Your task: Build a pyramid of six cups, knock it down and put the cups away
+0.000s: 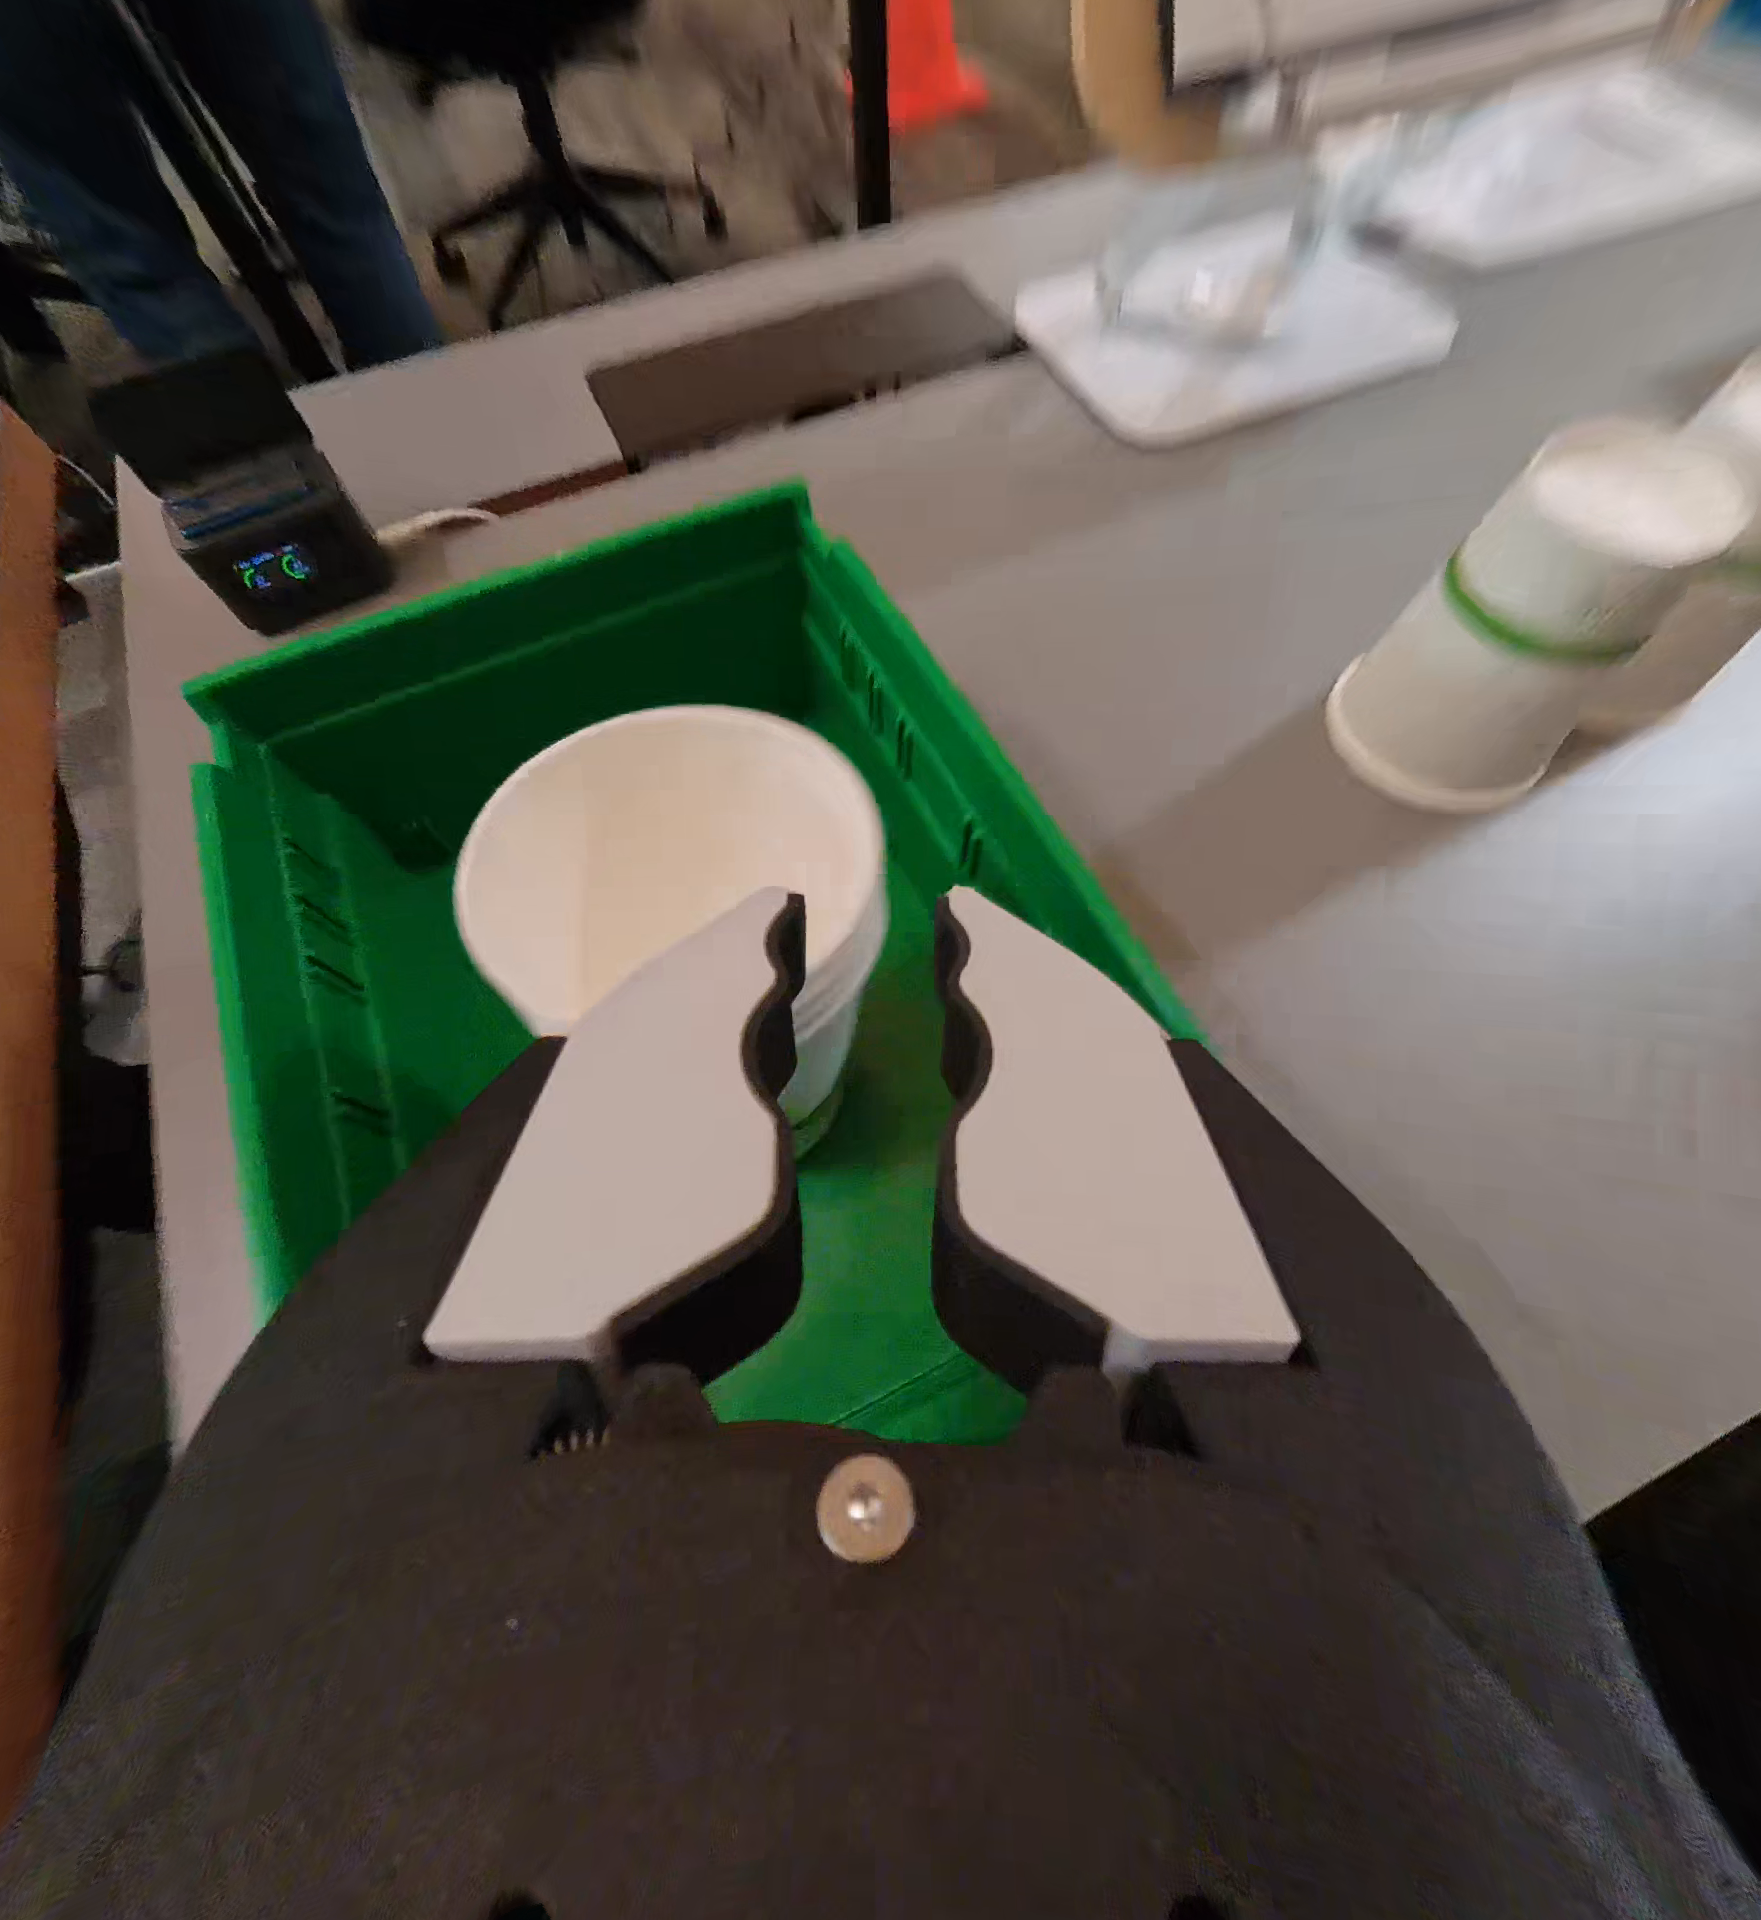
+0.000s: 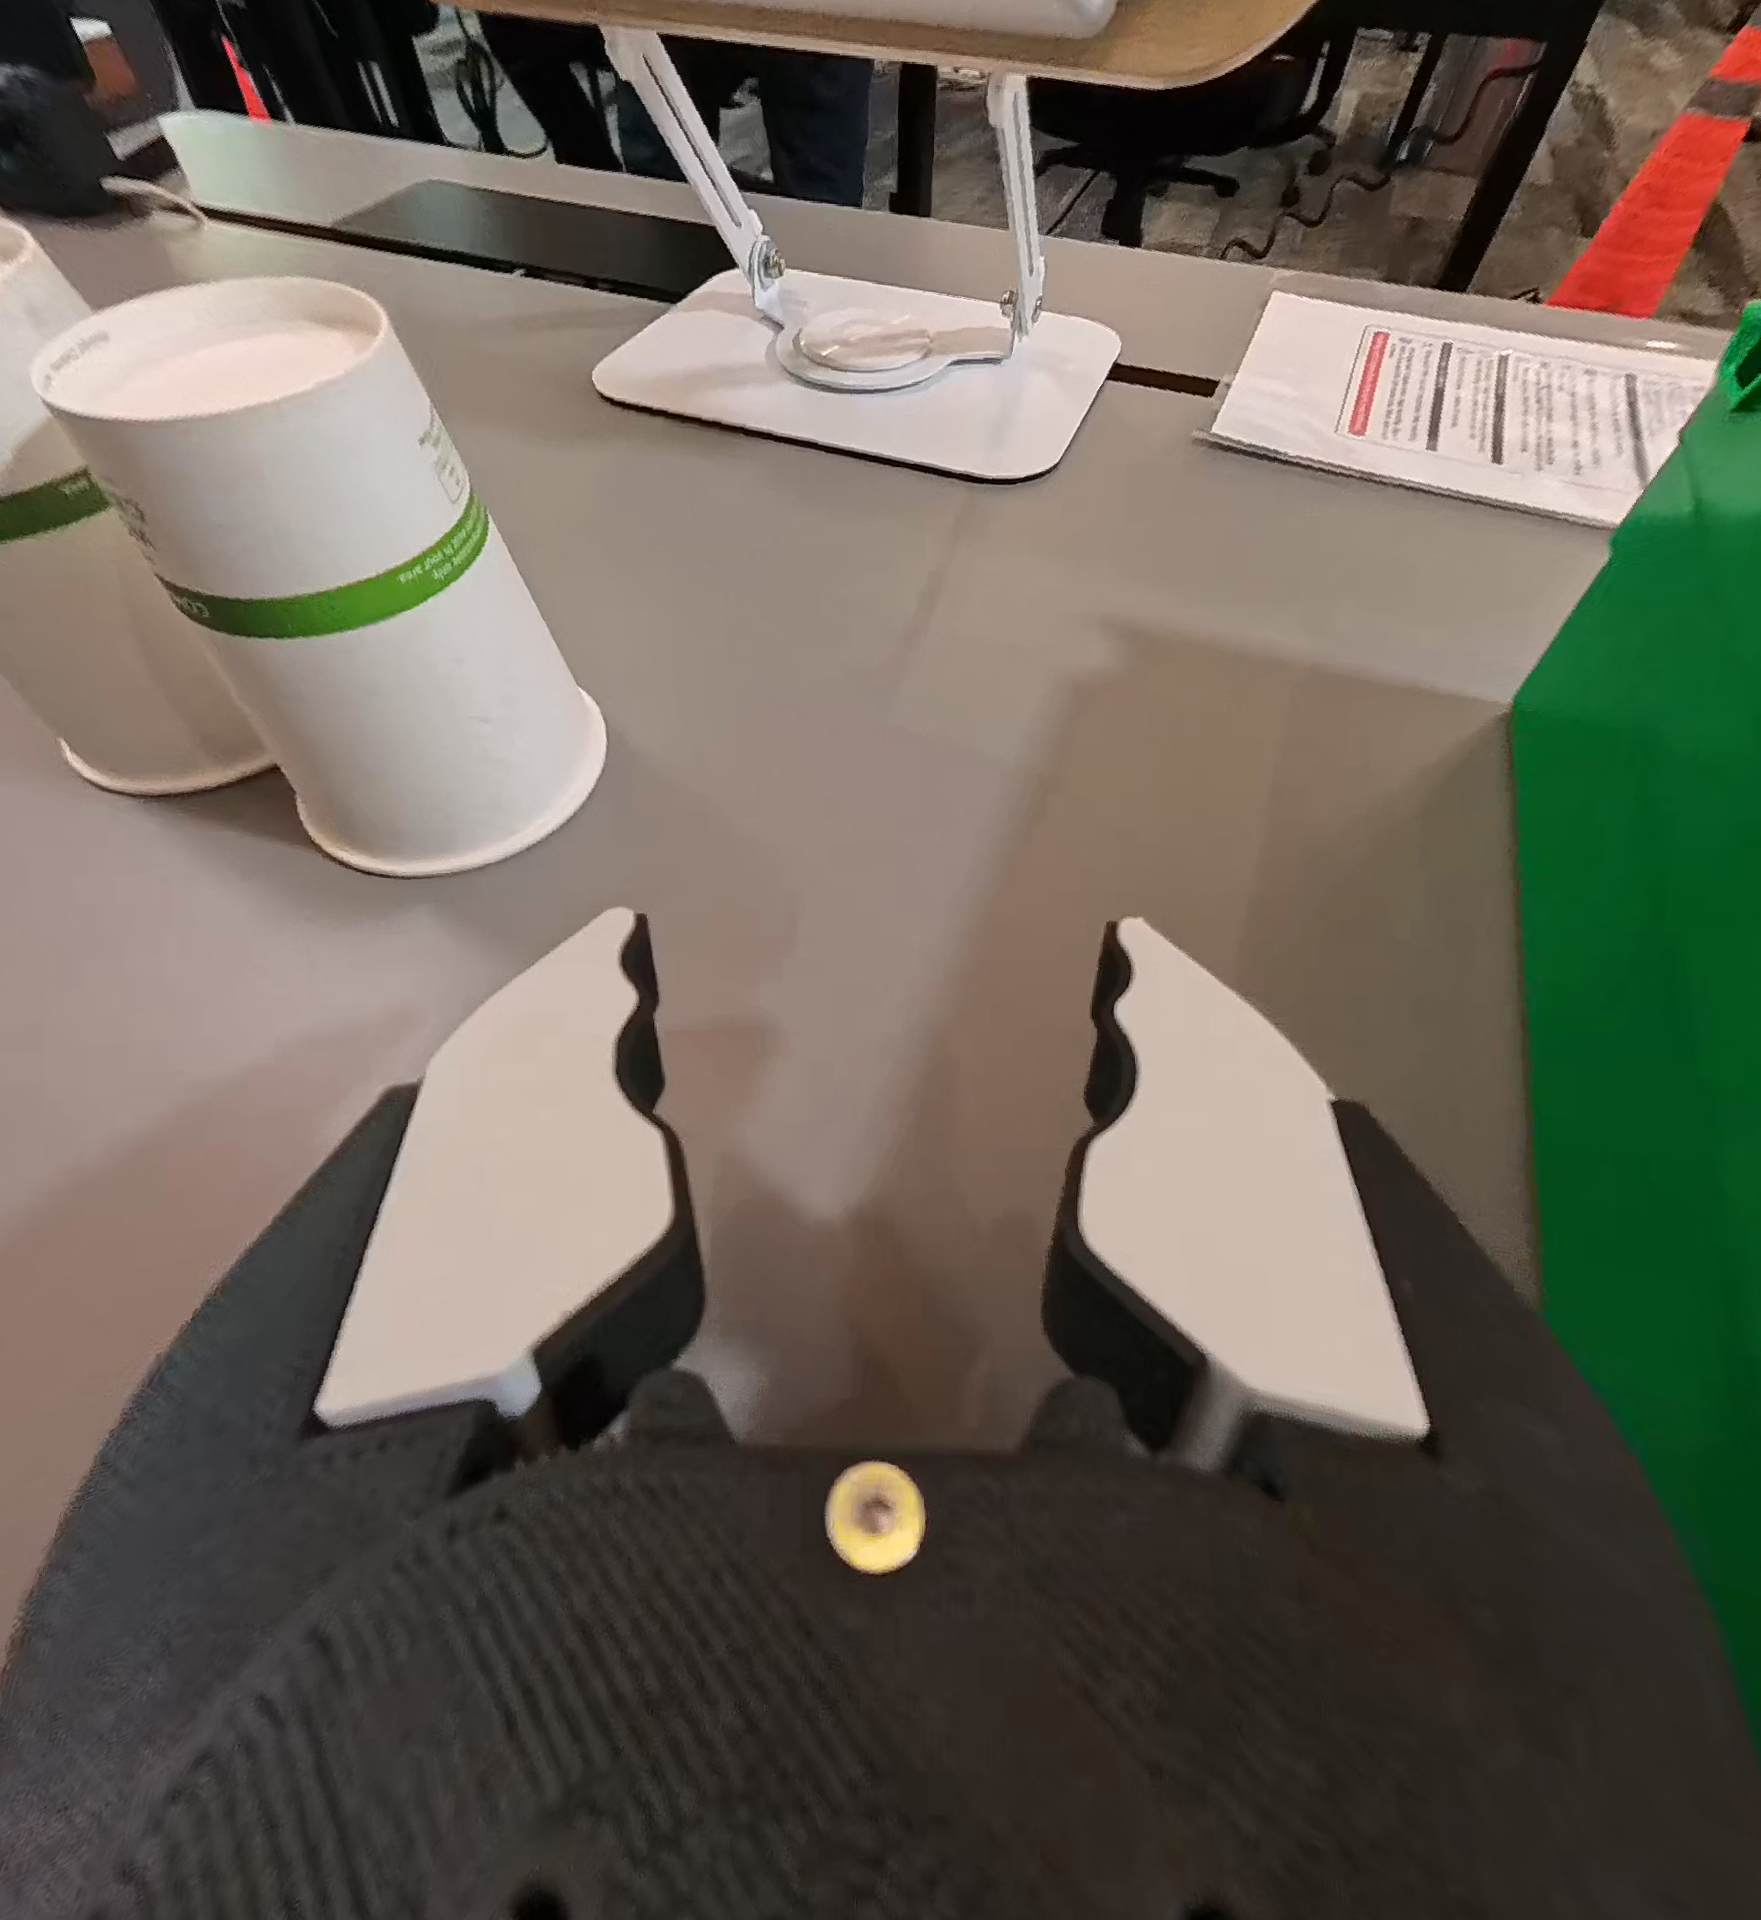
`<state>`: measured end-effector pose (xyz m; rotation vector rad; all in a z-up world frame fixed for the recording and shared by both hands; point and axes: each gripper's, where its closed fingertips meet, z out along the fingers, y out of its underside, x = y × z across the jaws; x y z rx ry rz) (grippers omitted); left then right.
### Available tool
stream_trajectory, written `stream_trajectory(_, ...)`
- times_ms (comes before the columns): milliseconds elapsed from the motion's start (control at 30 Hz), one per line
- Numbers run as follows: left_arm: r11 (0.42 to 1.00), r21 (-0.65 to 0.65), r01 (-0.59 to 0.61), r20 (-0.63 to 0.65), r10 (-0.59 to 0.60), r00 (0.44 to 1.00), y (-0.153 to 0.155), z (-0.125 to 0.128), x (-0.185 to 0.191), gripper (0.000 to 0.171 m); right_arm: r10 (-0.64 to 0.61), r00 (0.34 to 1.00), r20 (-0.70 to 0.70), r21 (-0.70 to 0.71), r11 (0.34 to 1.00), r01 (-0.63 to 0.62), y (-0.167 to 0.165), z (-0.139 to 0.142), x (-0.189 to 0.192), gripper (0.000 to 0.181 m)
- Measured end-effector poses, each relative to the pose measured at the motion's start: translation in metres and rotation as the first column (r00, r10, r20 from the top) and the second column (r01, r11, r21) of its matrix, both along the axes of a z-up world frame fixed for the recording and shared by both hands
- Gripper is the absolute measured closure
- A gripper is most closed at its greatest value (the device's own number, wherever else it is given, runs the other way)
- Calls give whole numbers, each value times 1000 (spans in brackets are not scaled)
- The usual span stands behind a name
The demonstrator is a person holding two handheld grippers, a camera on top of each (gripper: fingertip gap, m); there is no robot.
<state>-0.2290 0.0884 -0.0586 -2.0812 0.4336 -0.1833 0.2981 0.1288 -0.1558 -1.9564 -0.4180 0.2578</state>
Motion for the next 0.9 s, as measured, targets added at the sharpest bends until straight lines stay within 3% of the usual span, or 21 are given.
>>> stream_trajectory(100, 994, -107, 37, -176, -56, 983, 7, -18, -10, 149, -8, 1000, -27, -4, 1000, 8, 1, 1, 1, 100)
stream_trajectory(233, 991, -129, 43, -274, -77, 958, 13, -23, -16, 169, -18, 999, -29, 0, 1000, 18, 2, 2, 3, 101)
stream_trajectory(500, 987, -107, 124, -139, -138, 981, 4, -7, -3, 166, -10, 998, -67, -15, 1000, 9, 1, 2, 1, 101)
stream_trajectory(667, 981, -158, 113, -185, -142, 972, -2, -16, -7, 160, -4, 998, -67, -15, 1000, 3, -1, 2, -2, 102)
stream_trajectory(900, 983, -156, 96, -254, -134, 958, 3, -21, -10, 165, -1, 996, -87, -19, 1000, -1, -2, 3, -3, 102)
